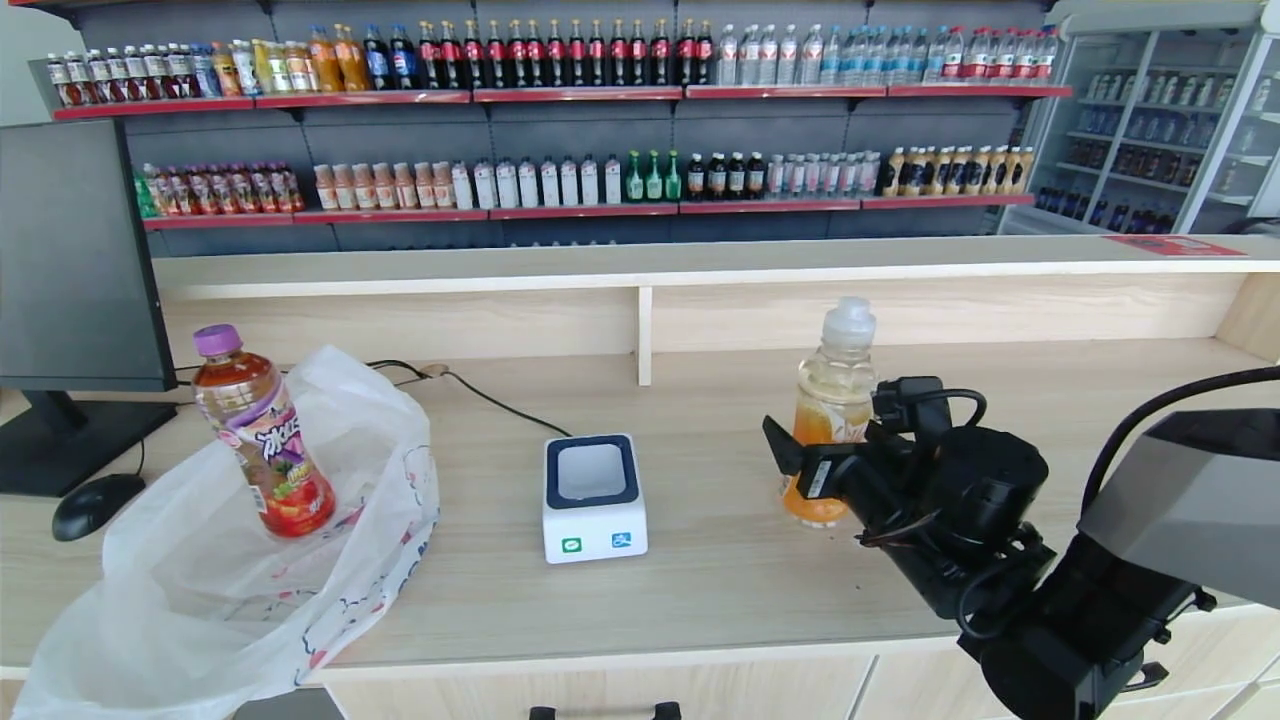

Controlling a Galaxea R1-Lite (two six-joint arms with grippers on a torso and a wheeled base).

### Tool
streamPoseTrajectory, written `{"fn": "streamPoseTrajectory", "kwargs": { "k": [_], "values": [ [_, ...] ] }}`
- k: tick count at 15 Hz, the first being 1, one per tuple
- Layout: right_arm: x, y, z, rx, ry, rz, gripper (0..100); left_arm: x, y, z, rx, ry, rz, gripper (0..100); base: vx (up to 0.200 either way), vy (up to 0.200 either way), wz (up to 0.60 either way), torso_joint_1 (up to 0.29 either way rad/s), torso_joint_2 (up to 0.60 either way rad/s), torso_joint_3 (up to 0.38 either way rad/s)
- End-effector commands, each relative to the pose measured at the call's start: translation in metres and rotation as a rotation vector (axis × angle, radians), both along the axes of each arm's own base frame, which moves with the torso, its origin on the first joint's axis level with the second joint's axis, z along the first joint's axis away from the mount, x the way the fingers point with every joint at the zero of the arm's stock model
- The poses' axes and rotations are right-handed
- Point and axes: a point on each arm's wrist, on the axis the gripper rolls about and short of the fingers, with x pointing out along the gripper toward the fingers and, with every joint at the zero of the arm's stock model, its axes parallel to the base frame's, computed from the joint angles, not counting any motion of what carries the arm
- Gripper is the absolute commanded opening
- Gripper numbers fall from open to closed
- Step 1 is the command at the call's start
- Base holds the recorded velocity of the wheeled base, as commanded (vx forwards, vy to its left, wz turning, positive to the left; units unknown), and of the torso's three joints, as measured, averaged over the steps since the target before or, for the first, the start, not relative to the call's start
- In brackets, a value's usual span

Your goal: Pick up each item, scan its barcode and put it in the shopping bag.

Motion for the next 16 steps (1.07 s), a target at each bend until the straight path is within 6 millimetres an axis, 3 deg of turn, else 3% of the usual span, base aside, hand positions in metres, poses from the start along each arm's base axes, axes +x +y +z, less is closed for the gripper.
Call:
{"fn": "streamPoseTrajectory", "kwargs": {
  "k": [1, 9, 16],
  "values": [
    [0.002, 0.001, 0.001, -0.008, -0.009, -0.002, 100, 0.000, 0.000, 0.000, -0.001, -0.001, 0.000, 100, 0.000, 0.000, 0.00, 0.000, 0.00, 0.000],
    [0.000, -0.006, 0.005, -0.114, -0.033, -0.096, 100, 0.000, 0.000, 0.000, -0.001, -0.001, 0.000, 100, 0.000, 0.000, 0.00, 0.000, 0.00, 0.000],
    [0.004, -0.015, 0.011, -0.107, -0.048, -0.135, 100, 0.000, 0.000, 0.000, -0.001, -0.001, 0.000, 100, 0.000, 0.000, 0.00, 0.000, 0.00, 0.000]
  ]
}}
